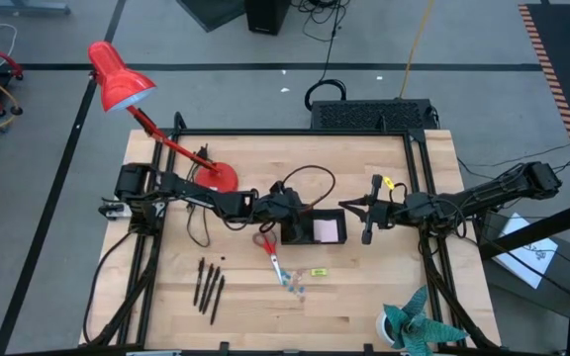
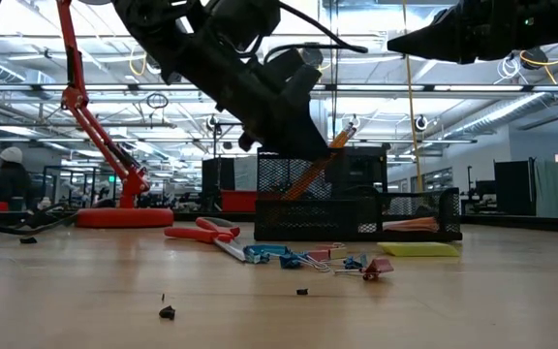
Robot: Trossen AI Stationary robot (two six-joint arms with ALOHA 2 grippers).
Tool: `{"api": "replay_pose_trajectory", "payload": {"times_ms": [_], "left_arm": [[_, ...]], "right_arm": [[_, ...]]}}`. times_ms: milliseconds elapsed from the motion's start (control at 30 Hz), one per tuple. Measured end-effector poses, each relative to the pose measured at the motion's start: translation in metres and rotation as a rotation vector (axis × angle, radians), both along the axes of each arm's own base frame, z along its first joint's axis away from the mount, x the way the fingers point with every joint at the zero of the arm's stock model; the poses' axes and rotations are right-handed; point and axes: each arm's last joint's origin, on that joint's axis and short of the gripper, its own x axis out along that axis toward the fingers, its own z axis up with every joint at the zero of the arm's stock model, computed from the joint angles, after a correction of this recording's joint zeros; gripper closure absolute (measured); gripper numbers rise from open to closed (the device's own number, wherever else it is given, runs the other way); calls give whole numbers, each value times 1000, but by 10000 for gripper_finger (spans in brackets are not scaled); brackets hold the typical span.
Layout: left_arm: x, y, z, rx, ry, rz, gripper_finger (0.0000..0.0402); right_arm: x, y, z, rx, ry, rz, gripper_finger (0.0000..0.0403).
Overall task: Pick and place office supplies into organizer
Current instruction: Put the orange pencil into the black desk organizer, then put the yellow eraser into the black desk organizer
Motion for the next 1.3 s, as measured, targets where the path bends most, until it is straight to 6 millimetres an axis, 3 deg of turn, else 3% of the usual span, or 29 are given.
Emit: {"api": "replay_pose_trajectory", "payload": {"times_ms": [267,600,767,900,1067,1200,1300], "left_arm": [[-7,-6,15,62,5,-85,228],[-26,-17,71,175,-107,-108,224],[-52,-40,110,246,-159,-189,228],[-89,-68,127,284,-66,-198,250],[-134,-92,134,195,5,-53,294],[-153,-113,129,236,6,28,337],[-161,-127,113,327,-28,68,373]], "right_arm": [[0,0,0,0,0,0,399],[0,0,0,0,1,9,399],[0,1,-1,1,11,25,399],[0,1,-3,-4,34,25,399],[0,1,-5,-9,54,24,399],[0,1,-5,-7,51,24,399],[0,1,-4,10,35,24,399]]}}
